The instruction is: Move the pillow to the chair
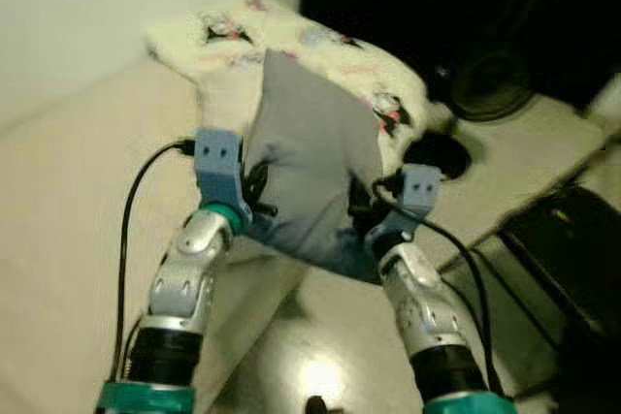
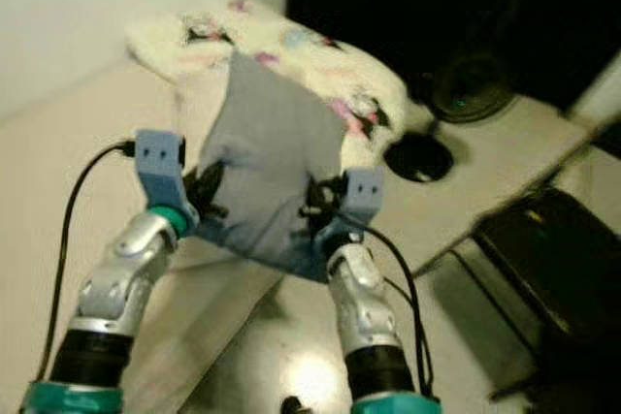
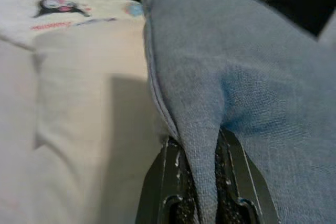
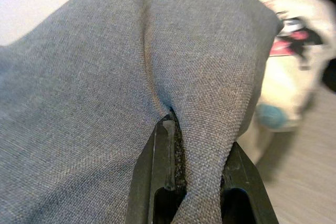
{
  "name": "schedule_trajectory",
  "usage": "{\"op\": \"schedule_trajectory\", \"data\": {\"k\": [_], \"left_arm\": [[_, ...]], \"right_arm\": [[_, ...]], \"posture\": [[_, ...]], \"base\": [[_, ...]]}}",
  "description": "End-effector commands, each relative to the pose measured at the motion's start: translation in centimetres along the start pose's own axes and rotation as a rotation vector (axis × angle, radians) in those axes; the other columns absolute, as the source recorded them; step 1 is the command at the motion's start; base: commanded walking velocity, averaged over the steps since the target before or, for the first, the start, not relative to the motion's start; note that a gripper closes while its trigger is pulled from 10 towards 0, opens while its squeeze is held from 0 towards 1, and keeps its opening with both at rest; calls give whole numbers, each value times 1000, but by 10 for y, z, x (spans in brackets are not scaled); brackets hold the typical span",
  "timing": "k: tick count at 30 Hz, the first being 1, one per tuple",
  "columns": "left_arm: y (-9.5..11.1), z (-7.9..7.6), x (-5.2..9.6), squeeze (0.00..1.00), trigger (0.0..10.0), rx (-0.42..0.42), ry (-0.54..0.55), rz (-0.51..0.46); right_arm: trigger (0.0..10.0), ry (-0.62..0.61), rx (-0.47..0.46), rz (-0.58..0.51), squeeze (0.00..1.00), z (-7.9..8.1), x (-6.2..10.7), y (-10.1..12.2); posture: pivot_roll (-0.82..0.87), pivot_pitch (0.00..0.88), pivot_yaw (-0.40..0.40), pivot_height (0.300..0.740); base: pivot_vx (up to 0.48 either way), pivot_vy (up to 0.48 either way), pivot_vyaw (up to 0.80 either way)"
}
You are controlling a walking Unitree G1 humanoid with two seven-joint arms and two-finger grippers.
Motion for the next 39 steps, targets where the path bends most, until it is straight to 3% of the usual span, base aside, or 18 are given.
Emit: {"op": "schedule_trajectory", "data": {"k": [1, 21, 39], "left_arm": [[7, -5, -4, 0, 10000, -14, -21, -38], [-5, -17, 4, 0, 10000, -66, -58, -70], [-4, -2, 3, 0, 10000, -63, 6, -89]], "right_arm": [[10000, 50, 8, -28, 0, 13, -1, 4], [10000, 59, 12, -27, 0, 13, 4, 4], [10000, 38, 31, -25, 0, 5, 1, 7]], "posture": [[115, 29, 42, 740], [105, 9, -3, 740], [91, 8, -2, 740]], "base": [[0, 0, -800], [0, 0, -800], [0, 0, -800]]}}
Point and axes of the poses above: a point about 5 cm out from each wrist's last joint towards the gripper, its own x axis pointing back from the gripper into the wrist, its own y axis along the axis of the wrist's last joint, z = x × y, the point moved 1 cm from there along -x, pointing out of the wrist towards the gripper, and after that the axes turned 12 degrees about x, right-handed, at the moved point
